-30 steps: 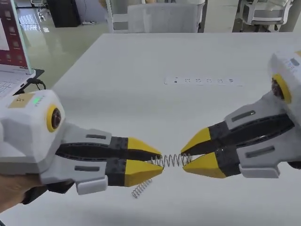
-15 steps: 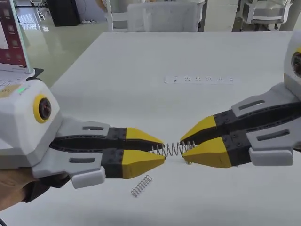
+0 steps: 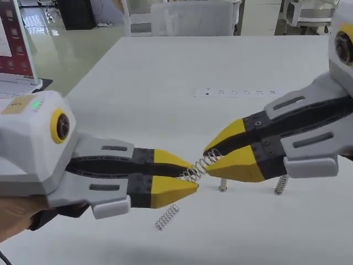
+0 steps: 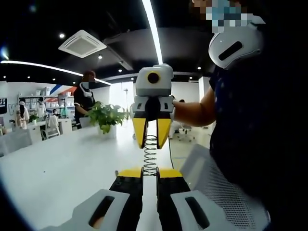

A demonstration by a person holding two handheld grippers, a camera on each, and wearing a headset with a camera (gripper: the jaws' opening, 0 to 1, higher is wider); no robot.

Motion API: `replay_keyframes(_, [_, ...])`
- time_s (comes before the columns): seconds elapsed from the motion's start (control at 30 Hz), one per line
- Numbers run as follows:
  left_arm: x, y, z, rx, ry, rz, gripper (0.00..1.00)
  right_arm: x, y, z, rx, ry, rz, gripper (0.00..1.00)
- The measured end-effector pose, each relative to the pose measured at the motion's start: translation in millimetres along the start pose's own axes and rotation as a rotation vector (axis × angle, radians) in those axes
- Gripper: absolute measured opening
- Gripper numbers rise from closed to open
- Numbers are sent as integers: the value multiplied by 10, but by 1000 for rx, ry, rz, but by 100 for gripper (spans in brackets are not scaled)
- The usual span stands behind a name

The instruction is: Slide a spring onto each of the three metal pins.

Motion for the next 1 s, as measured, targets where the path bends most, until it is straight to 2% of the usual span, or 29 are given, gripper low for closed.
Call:
replay_keyframes(0.17, [37,-61,-11,8,-13,21,2,-30,-51,23,-5,30,43,8])
replay_keyframes(0.33, [105,-103,-2,13,-29,58,1,49,-103,17,-10,59,198,8])
replay_keyframes(0.43, [125,-129,1,17,-26,74,1,86,-96,29,-20,47,273,8])
replay_keyframes(0.47, [129,-138,4,18,-27,76,1,79,-106,21,-20,51,281,8])
replay_keyframes(0.53, [173,-161,25,12,-32,111,1,137,-94,9,-20,35,336,8])
replay_keyframes(0.57, [186,-174,30,10,-36,121,1,164,-100,-6,-23,53,365,8])
replay_keyframes(0.87, [343,-247,60,3,-60,211,1,367,-139,-43,-49,4,506,8])
replay_keyframes(0.9, [359,-257,58,3,-64,220,1,372,-151,-48,-51,10,508,8])
replay_keyframes(1.0, [375,-273,67,-1,-65,230,1,428,-162,-51,-62,5,543,8])
Point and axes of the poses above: the centre of the closed fingertips' face, and the gripper's own axes: y roughly backward along the fingers, z roughly to its left, x roughly out of its underside, the point moved 1 cm from there along y, roughly backward along the fingers, and after that the axes turned 5 degrees about -x, right-handed, at the moved point
